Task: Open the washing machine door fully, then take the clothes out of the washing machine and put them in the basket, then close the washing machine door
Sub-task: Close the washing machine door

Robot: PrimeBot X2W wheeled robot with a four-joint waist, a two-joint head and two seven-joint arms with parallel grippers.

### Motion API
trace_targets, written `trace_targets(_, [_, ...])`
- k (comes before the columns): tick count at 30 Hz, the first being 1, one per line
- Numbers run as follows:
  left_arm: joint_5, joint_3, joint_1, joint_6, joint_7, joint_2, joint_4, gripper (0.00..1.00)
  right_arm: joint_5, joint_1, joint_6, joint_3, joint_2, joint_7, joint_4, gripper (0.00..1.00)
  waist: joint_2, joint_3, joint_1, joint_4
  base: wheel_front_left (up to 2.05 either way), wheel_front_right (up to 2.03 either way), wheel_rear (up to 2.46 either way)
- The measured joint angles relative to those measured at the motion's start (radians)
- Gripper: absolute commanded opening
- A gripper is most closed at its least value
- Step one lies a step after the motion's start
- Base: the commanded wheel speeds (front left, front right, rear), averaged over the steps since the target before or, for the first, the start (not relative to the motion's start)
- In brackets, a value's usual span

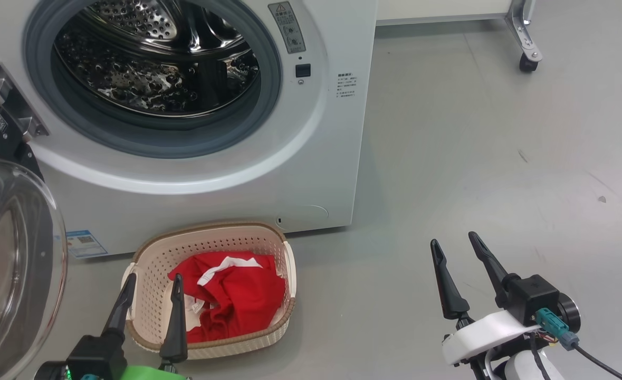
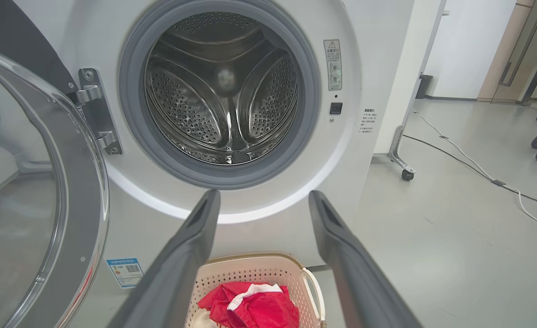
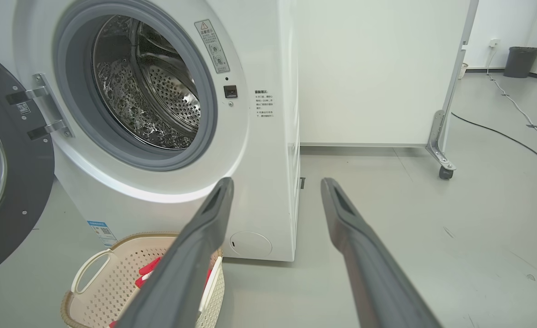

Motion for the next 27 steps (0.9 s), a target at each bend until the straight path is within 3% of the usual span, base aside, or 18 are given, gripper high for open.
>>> trace_targets(27, [0.0,0.0,0.012,0.005,0.017,0.0,-0.029,1.0,0.0,0.0,0.0,-0.003,0.0,0.0,0.001,1.0,0.0,0.001,0.0,0.009,-0.27,0.27,0.0])
